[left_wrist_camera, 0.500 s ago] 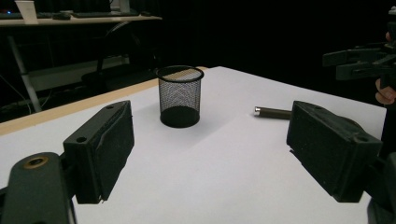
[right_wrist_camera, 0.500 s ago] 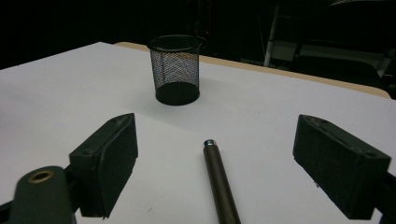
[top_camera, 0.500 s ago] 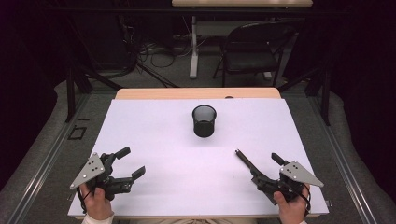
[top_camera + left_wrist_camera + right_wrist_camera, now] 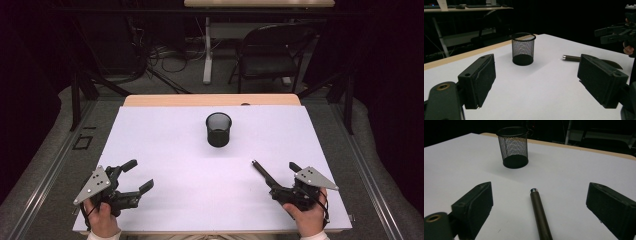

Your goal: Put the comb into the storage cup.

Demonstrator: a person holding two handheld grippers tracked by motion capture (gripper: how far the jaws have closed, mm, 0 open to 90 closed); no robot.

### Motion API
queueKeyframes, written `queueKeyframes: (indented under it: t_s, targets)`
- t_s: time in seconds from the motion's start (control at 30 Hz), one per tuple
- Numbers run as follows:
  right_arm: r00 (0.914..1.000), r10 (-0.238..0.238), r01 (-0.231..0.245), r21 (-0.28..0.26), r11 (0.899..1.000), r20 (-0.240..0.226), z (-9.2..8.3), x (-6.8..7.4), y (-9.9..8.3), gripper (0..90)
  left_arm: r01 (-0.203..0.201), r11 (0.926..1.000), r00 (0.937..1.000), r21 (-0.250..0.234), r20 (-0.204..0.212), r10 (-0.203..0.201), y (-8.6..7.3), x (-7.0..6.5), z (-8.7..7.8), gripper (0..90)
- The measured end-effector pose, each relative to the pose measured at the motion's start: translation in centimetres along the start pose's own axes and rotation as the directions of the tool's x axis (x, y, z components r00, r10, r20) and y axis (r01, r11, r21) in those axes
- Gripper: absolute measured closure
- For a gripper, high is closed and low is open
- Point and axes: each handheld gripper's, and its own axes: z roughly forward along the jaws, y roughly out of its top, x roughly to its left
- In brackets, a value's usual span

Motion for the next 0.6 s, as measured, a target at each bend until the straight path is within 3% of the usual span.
queueKeyframes:
  t_s: [0.13,0.27,0.6]
  targets:
    - [0.9998,-0.010,0.008,0.054,0.999,0.019,0.9,0.3,0.0,5.5,0.003,1.0000,0.9999,0.005,-0.013,-0.003,-0.2,0.1,-0.2,15.3]
    - [0.9994,-0.023,0.022,0.062,0.998,0.027,1.2,0.5,0.1,7.3,0.013,0.9999,0.9998,0.001,-0.015,-0.013,-0.3,0.1,-0.3,15.3]
    - [0.9993,-0.025,0.024,0.060,0.998,0.026,1.7,-0.2,0.1,27.6,0.013,0.9999,0.9996,0.000,-0.025,-0.013,-0.3,0.1,-0.5,15.3]
